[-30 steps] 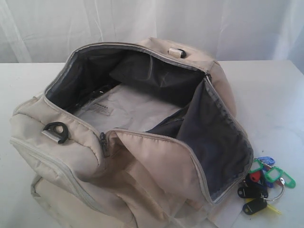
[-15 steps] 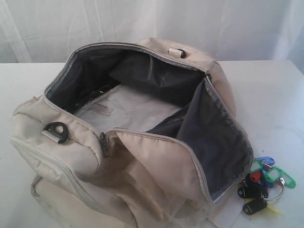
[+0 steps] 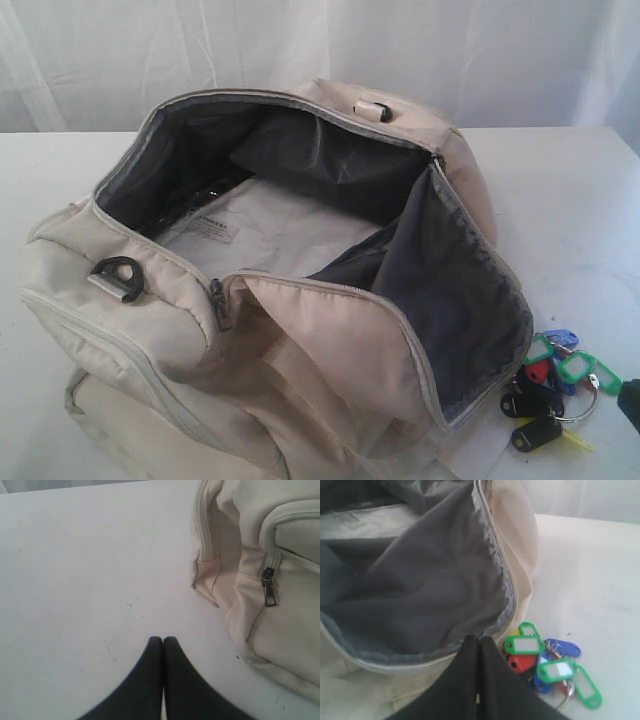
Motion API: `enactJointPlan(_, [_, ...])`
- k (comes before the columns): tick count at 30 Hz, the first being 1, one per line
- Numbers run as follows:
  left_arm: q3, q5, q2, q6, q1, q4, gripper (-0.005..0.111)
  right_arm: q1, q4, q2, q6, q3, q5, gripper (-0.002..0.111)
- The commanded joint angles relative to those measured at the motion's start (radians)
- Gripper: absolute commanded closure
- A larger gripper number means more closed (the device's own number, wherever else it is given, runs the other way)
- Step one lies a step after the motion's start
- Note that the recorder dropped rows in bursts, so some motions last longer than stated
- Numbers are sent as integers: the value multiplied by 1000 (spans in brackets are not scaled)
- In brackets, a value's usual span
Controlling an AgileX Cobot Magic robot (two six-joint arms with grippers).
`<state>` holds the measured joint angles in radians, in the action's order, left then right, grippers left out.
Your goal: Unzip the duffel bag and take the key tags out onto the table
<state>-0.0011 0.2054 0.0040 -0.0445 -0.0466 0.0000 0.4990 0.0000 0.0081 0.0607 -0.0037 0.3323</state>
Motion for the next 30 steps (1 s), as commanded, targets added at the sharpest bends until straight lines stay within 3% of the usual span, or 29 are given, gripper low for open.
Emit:
enactJointPlan(1, [1, -4, -4, -4, 3, 0, 107, -41, 0, -8, -5, 4, -55, 108])
enactJointPlan(10, [1, -4, -4, -4, 3, 0, 107, -298, 0, -8, -14, 4, 5, 108])
enactJointPlan(13, [1, -4, -4, -4, 3, 0, 107, -339, 0, -8, -14, 4, 5, 108])
enactJointPlan(20, [1, -4, -4, -4, 3, 0, 107, -332, 0, -8, -14, 4, 1, 108])
enactJointPlan(30, [1, -4, -4, -4, 3, 0, 107, -208, 0, -8, -12, 4, -20, 108])
